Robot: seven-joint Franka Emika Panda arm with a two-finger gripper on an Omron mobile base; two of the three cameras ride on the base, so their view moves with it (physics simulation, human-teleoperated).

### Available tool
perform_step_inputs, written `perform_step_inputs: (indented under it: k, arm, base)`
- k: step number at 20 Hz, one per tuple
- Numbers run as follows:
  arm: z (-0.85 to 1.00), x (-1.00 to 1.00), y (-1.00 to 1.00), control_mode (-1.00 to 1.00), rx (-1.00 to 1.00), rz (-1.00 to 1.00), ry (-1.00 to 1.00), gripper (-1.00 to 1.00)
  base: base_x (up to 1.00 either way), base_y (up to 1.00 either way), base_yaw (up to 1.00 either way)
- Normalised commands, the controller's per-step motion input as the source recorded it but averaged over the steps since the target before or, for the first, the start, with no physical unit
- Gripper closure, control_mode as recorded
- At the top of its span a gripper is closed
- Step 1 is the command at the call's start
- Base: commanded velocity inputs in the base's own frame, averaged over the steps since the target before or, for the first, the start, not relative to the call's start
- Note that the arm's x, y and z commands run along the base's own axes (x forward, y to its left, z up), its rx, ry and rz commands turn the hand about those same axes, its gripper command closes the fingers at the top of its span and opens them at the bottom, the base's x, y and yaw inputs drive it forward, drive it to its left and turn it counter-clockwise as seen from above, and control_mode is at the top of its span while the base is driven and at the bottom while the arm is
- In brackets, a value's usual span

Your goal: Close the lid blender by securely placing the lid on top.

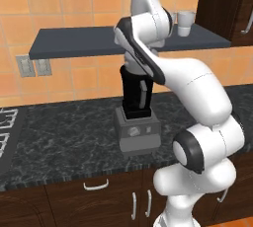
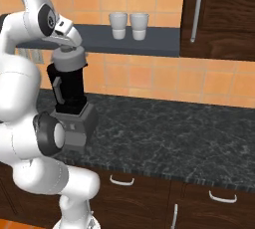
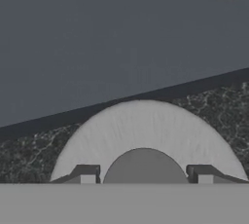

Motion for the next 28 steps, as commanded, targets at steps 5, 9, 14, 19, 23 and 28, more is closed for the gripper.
perform_step_inputs:
  k: [5, 9, 14, 19, 23, 28]
  arm:
    - [0.0, 0.0, 0.44, -1.0, 0.0, 0.0, -0.08, 1.0]
    - [0.04, 0.0, 0.34, -1.0, 0.03, 0.0, -0.02, 1.0]
    - [0.2, -0.02, 0.41, -1.0, 0.07, 0.0, 0.0, 1.0]
    - [0.11, 0.0, 0.3, -1.0, 0.02, 0.01, 0.0, 1.0]
    - [0.24, 0.0, 0.47, -1.0, 0.02, 0.0, 0.0, 1.0]
    - [0.06, 0.0, 0.07, -1.0, 0.0, 0.0, 0.01, 1.0]
  base:
    - [0.0, 0.0, 0.0]
    - [0.0, 0.0, 0.0]
    - [0.0, 0.0, 0.0]
    - [0.0, 0.0, 0.0]
    - [0.0, 0.0, 0.0]
    - [0.0, 0.0, 0.0]
